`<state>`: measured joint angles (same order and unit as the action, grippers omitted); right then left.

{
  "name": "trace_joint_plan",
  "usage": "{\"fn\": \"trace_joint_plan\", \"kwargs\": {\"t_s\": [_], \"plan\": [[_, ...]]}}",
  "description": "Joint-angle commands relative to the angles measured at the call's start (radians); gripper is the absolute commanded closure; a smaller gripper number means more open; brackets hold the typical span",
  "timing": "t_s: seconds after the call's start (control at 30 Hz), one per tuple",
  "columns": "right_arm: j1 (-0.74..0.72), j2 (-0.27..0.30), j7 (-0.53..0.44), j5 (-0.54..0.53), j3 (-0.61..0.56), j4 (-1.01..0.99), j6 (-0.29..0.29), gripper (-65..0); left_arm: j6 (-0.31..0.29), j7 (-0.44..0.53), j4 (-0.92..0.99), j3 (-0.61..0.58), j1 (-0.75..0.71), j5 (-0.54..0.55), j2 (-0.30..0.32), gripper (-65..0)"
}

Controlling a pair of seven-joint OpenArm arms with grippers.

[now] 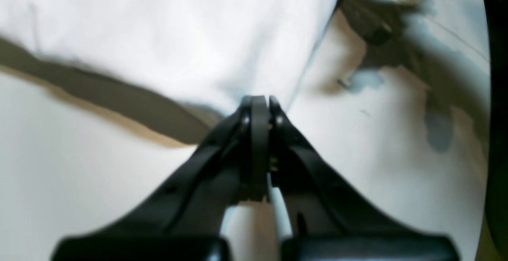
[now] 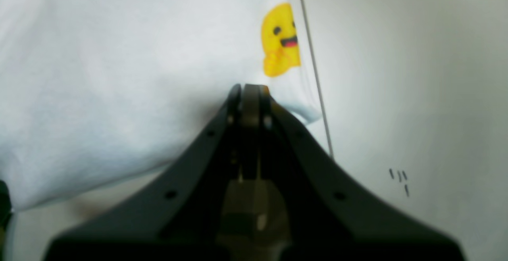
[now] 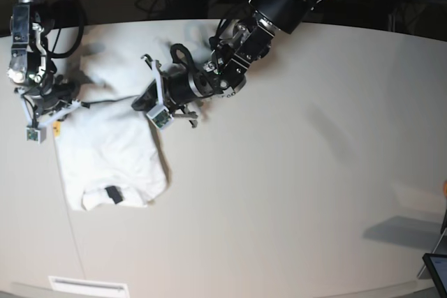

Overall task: Fold the T-shirt properly
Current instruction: 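Smooth the shirt's edge with the left gripper and release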

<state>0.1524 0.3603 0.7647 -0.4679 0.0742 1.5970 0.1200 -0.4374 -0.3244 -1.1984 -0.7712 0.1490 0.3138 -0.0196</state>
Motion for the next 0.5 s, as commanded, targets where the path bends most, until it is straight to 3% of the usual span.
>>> {"fn": "trace_joint_plan", "kwargs": {"t_s": [0.0,0.3,0.47], "plan": [[-0.012,0.013,-0.011,0.002,0.006,0.01,-0.003,0.0,-0.002,0.0,0.001,0.0,0.014,-0.002,-0.009,0.0],[0.0,0.013,-0.03,0.002,0.006,0.049,-0.001,-0.1,-0.002,-0.002,-0.007,0.009,-0.01,0.002,0.025,0.0],[0.052,0.016,-0.138,0.002,0.014,0.177,0.004,-0.1,0.002,0.001,-0.239,0.032,-0.044,0.0,0.076,0.0]]}}
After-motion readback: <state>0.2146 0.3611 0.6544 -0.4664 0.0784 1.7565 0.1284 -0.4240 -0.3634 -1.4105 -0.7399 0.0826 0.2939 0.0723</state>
